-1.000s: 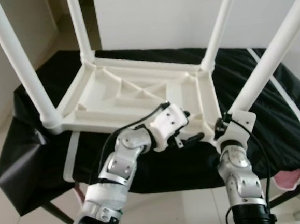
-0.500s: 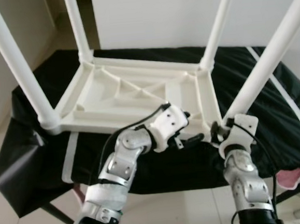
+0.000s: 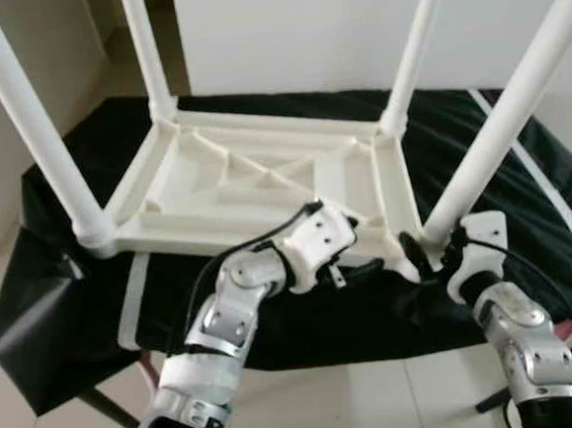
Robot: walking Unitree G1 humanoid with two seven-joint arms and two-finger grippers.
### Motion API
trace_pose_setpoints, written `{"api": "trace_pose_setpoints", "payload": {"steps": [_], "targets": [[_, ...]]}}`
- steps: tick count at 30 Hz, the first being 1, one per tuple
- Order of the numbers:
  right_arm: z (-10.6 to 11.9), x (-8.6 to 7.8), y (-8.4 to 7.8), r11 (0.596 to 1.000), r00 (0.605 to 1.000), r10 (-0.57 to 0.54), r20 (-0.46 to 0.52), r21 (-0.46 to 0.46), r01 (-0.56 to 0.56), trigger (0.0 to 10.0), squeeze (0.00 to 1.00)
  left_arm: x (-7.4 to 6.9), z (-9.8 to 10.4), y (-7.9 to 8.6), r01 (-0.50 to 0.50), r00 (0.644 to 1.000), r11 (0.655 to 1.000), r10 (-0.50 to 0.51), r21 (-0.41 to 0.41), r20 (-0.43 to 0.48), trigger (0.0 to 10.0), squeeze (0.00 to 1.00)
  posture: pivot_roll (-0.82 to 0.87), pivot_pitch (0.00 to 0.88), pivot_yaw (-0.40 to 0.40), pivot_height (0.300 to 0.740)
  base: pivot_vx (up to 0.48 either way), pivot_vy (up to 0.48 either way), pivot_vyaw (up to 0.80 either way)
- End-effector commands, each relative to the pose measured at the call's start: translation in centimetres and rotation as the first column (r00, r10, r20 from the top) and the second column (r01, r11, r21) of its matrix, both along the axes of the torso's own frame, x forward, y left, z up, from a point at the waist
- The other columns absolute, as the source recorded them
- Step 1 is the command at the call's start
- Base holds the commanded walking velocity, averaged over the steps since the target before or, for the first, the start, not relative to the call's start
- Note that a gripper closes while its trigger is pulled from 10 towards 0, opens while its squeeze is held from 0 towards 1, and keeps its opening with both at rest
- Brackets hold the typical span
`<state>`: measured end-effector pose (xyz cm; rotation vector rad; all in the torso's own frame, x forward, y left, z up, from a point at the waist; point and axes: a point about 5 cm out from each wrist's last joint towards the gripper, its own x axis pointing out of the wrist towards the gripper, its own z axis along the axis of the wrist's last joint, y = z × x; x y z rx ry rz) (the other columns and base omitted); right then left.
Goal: Building children table
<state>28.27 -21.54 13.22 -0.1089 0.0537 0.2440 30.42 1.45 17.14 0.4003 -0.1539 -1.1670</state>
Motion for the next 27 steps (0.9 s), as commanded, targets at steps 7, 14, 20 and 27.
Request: {"api": "trace_pose_setpoints", "payload": {"steps": [7, 14, 20, 27], "targets": [[0.0, 0.7, -1.5, 0.964, 0.970, 0.225, -0.090, -0.124, -0.235, 10.0, 0.00, 0.4, 0.0, -0.1, -0.104, 0.994, 0.994, 0.105, -0.032, 0.033, 10.0, 0.00, -0.04, 0.000, -0.049, 0.740, 0.000, 0.000, 0.00], [-0.6, 1.2, -2.0, 0.937, 0.950, 0.276, -0.145, -0.182, -0.300, 0.0, 0.00, 0.4, 0.0, 0.0, -0.106, 0.994, 0.994, 0.107, -0.031, 0.036, 10.0, 0.00, -0.04, 0.000, -0.058, 0.740, 0.000, 0.000, 0.00], [-0.8, 1.2, -2.3, 0.930, 0.939, 0.299, -0.169, -0.170, -0.326, 0.0, 0.00, 0.4, -0.1, 0.1, -0.117, 0.992, 0.993, 0.118, -0.032, 0.035, 10.0, 0.00, -0.03, 0.000, -0.065, 0.740, 0.000, 0.000, 0.00], [-1.1, 1.2, -3.0, 0.950, 0.953, 0.256, -0.161, -0.142, -0.279, 10.0, 0.00, 0.4, -0.2, 0.1, -0.118, 0.992, 0.992, 0.119, -0.034, 0.033, 10.0, 0.00, -0.04, 0.000, -0.064, 0.740, 0.000, 0.000, 0.00]]}}
